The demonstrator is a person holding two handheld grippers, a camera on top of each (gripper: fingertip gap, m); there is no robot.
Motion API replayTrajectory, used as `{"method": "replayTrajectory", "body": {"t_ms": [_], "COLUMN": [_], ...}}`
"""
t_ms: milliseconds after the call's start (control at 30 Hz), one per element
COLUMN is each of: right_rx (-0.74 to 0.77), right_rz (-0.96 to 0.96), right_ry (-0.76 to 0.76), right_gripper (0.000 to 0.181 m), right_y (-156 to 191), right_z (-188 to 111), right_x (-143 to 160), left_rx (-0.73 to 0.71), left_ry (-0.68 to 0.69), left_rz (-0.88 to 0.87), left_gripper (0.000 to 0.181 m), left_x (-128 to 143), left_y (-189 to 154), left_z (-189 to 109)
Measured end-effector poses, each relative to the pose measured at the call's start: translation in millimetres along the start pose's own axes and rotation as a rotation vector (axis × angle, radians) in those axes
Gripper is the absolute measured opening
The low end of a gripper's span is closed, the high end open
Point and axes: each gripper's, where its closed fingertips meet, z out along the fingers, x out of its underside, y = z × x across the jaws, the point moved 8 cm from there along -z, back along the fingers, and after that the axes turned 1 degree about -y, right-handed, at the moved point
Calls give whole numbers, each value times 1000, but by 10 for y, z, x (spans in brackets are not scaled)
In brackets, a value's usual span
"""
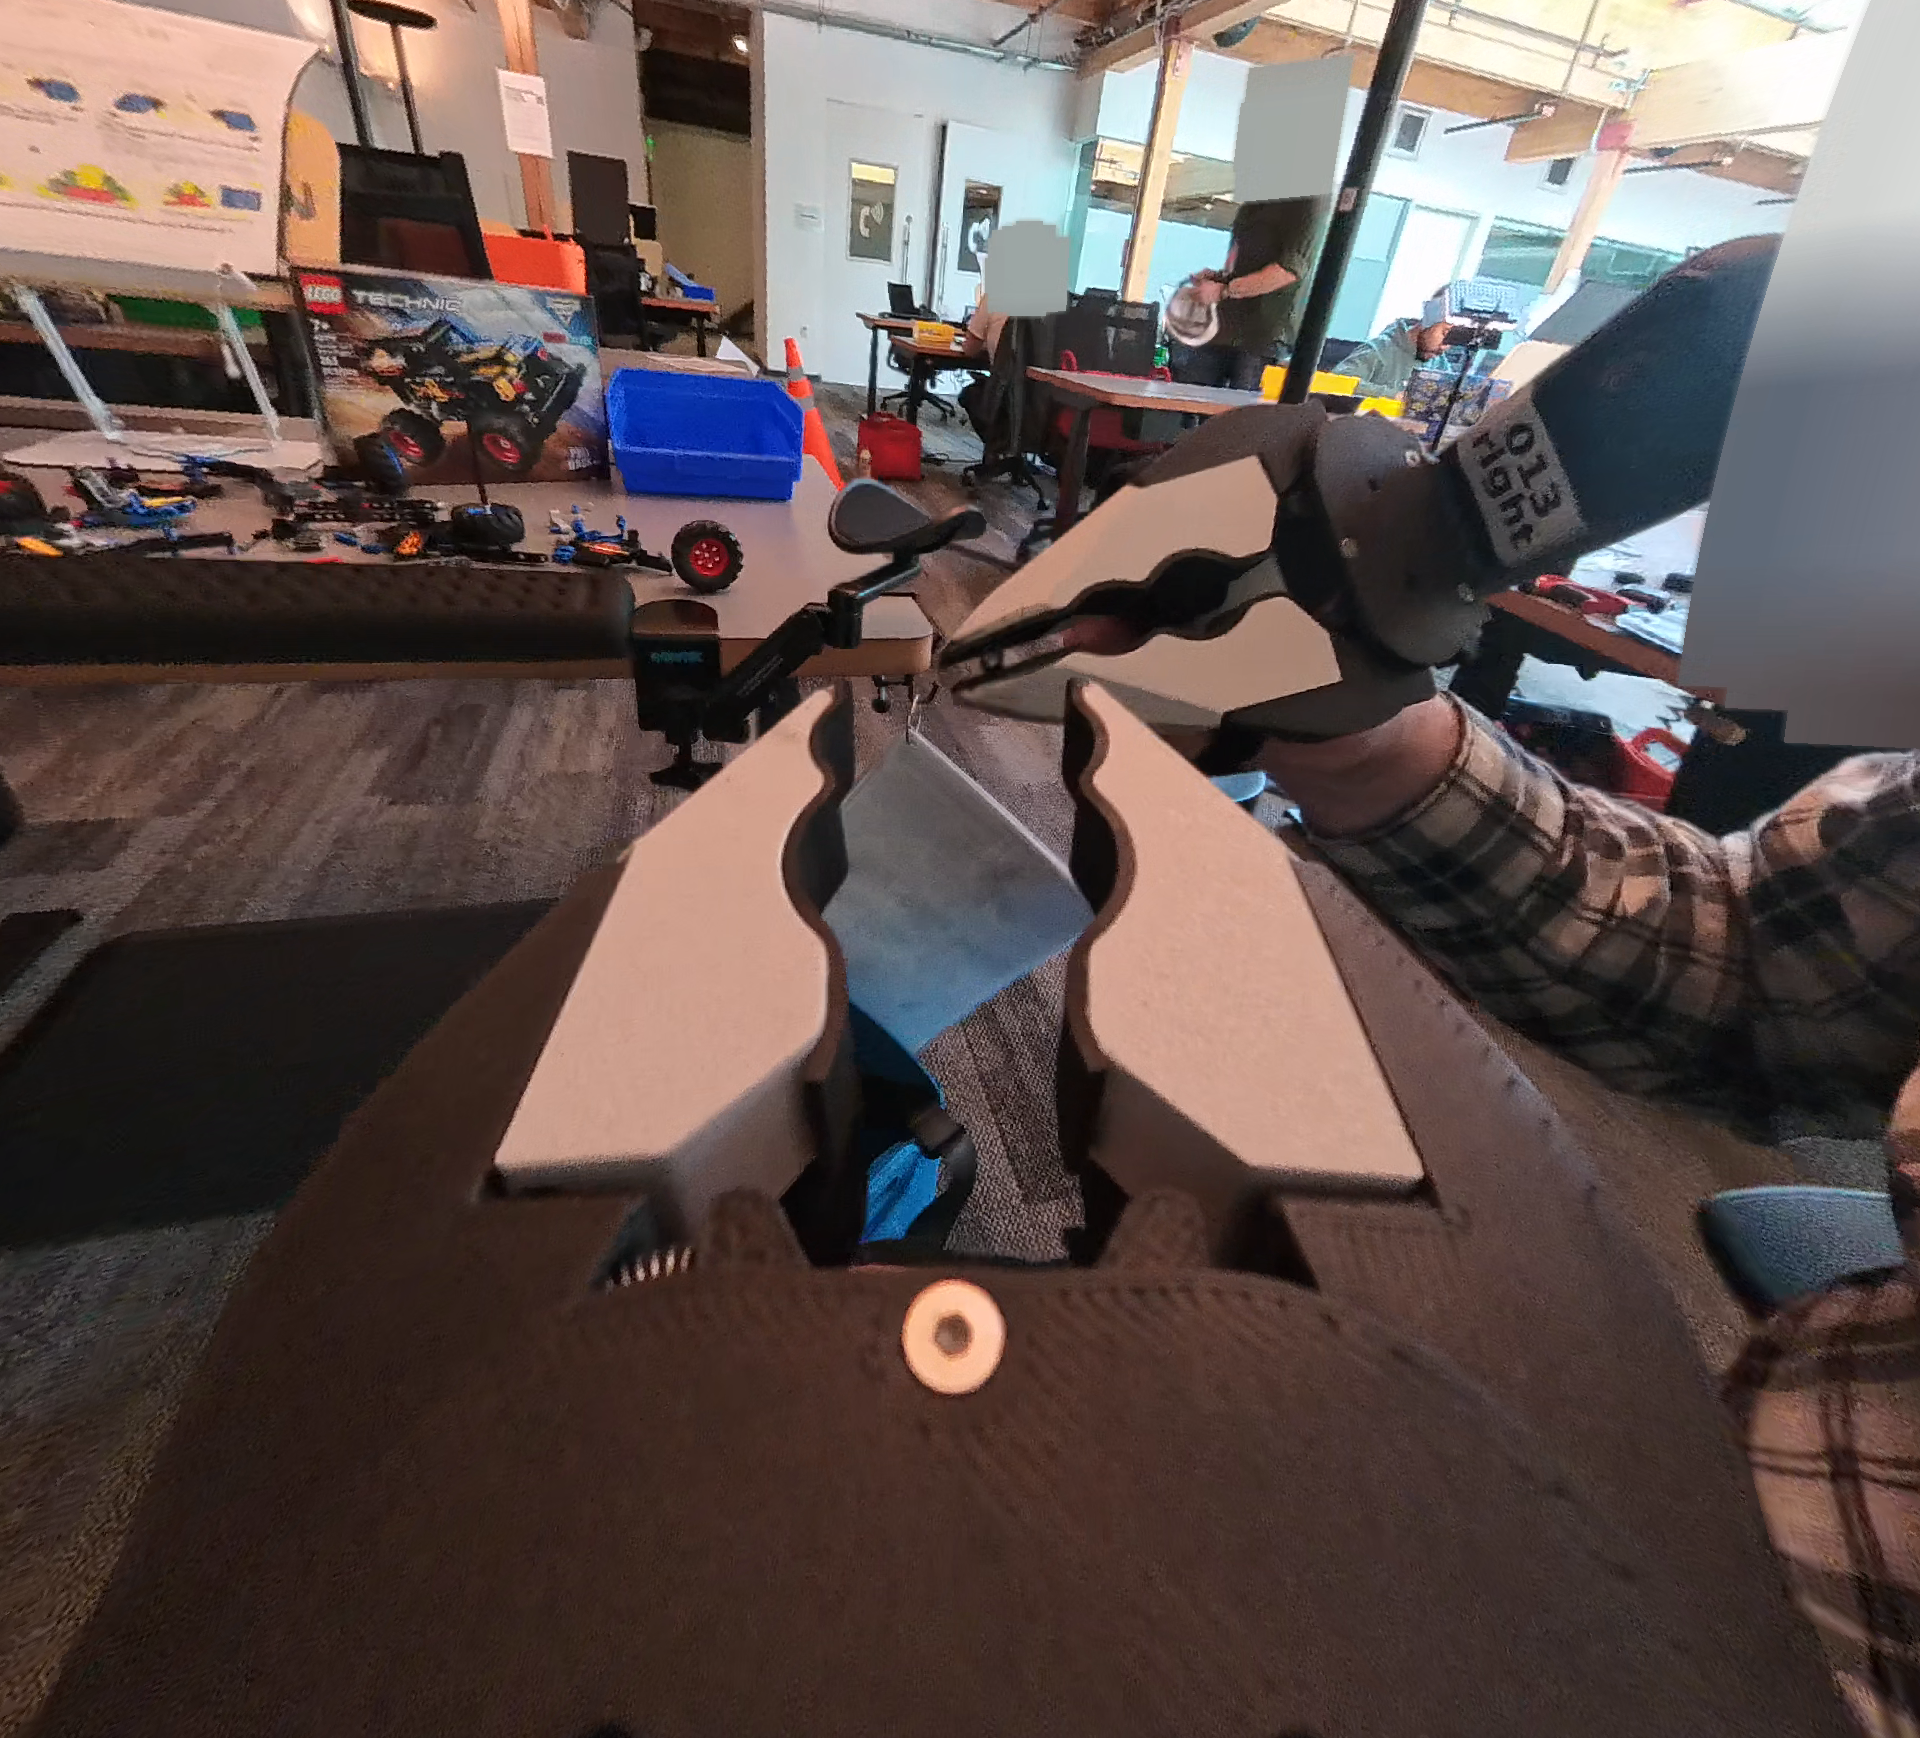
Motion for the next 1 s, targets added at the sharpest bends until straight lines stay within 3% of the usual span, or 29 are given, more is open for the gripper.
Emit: {"method": "replayTrajectory", "body": {"t_ms": [200, 233, 433, 700, 867, 1000], "right_rx": [-50, -56, -96, -69, -31, 14], "right_rz": [-8, -8, -65, -253, -251, -230], "right_ry": [-53, -61, -24, 79, 119, 162], "right_gripper": [3, 3, 3, 3, 3, 3], "right_y": [-139, -171, -350, -654, -963, -1288], "right_z": [330, 422, 1138, 2003, 2334, 2471], "right_x": [-94, -92, 0, 73, 321, 676], "left_rx": [-10, 20, 27, 35, 79, 131], "left_ry": [67, 55, -32, -126, -100, -64], "left_rz": [15, -3, -173, -259, -238, -241], "left_gripper": [29, 22, 16, 14, 13, 13], "left_x": [-128, -136, -128, -217, -311, -336], "left_y": [225, 284, 1026, 1883, 2430, 2860], "left_z": [36, 18, -173, -293, -79, 308]}}
